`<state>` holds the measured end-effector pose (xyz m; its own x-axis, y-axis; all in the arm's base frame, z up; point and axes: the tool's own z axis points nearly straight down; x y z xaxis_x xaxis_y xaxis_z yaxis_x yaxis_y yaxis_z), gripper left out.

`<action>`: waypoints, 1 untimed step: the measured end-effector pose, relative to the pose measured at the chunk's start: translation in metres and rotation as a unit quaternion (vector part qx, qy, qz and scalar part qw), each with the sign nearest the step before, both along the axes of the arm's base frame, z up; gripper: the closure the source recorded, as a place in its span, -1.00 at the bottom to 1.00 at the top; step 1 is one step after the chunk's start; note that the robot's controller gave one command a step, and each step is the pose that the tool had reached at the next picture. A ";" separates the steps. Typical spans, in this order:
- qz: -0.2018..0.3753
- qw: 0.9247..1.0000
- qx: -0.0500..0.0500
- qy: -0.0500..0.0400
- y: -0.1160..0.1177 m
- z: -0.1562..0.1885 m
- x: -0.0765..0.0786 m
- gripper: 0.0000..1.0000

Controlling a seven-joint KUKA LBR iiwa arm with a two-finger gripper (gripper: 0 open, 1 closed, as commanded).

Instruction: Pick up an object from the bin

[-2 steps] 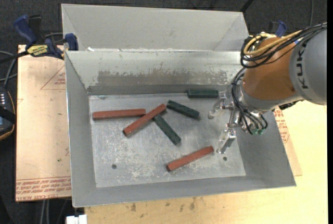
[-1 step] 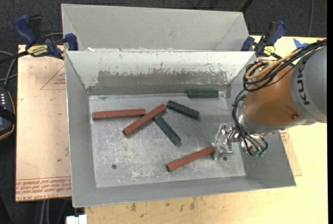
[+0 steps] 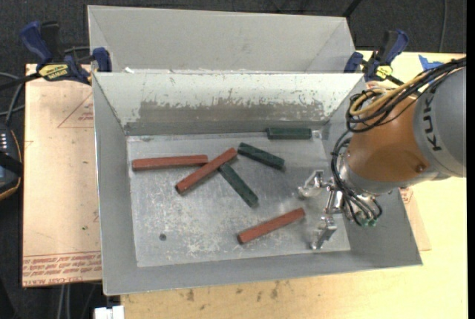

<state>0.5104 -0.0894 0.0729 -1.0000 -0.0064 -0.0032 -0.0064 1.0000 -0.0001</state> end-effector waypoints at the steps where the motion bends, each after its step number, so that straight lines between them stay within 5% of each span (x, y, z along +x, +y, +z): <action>1: 0.000 1.000 0.000 0.000 0.000 0.000 0.000 -1.00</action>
Offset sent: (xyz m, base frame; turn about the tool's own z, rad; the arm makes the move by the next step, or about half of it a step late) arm 0.0092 0.0620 -0.0029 -0.0173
